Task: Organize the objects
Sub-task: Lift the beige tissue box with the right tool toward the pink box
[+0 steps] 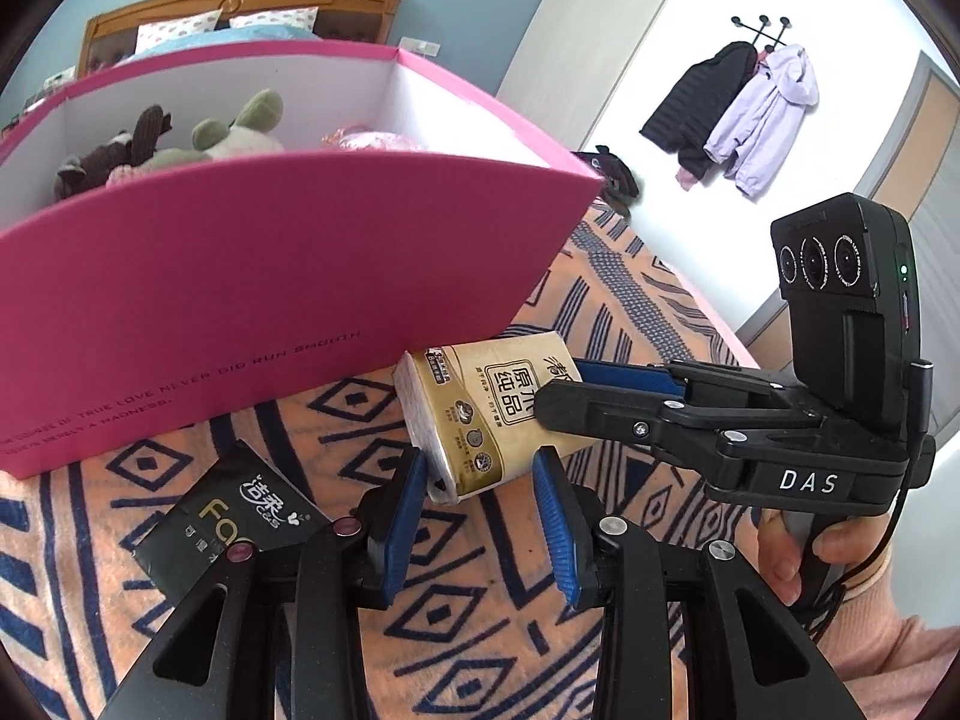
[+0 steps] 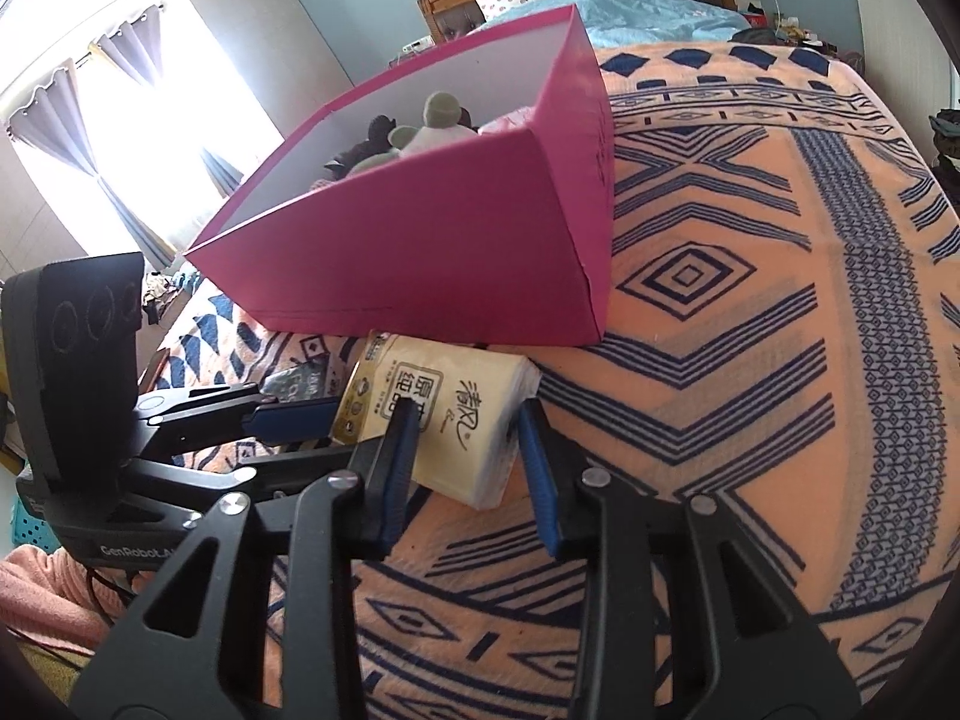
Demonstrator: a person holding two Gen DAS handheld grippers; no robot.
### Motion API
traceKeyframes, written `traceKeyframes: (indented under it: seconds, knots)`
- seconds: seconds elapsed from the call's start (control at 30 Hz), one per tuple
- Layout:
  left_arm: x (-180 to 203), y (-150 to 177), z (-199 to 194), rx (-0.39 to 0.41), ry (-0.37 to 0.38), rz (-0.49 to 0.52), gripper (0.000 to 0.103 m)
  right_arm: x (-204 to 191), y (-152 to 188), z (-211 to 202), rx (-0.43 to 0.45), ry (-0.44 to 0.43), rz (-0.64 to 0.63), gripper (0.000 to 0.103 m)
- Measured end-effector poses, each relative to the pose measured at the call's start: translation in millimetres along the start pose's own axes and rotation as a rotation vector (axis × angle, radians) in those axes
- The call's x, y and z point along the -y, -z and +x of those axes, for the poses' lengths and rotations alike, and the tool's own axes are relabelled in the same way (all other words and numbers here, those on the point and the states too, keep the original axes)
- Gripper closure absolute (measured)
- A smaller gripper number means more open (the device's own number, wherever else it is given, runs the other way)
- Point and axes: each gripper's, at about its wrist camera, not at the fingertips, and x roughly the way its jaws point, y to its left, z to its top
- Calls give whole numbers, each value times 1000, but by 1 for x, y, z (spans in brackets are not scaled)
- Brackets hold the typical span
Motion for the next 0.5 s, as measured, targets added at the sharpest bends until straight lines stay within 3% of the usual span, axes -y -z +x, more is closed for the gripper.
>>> traceKeyframes:
  seconds: [0.5]
  knots:
    - [12, 0, -28, 60, -10, 55, 67, -19, 5, -25, 45, -18, -35, 65]
